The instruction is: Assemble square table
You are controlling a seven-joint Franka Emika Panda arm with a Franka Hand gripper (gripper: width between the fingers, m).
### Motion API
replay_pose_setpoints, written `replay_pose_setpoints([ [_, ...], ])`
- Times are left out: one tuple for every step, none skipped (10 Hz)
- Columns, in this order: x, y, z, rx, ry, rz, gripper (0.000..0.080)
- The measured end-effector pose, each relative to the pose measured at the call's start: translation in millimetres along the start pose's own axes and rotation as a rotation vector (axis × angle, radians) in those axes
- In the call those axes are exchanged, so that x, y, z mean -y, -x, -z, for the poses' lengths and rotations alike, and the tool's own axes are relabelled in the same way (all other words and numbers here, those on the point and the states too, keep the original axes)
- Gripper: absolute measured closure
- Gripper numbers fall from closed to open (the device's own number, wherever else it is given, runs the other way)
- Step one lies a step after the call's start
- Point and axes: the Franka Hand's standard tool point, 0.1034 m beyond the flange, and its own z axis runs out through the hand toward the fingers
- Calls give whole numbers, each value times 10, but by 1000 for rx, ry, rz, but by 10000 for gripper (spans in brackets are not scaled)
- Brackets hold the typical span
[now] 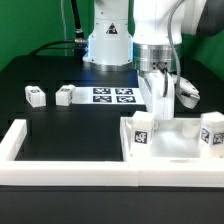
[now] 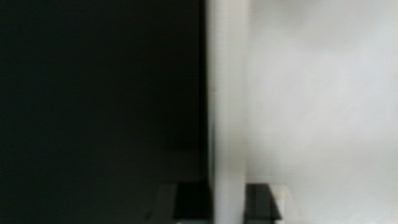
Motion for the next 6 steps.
replay_pose_setpoints([
  [0,1,0,0,0,0,742],
  [0,1,0,0,0,0,742],
  [0,1,0,0,0,0,742],
  [0,1,0,0,0,0,742],
  [0,1,0,0,0,0,742],
  [0,1,0,0,0,0,742],
])
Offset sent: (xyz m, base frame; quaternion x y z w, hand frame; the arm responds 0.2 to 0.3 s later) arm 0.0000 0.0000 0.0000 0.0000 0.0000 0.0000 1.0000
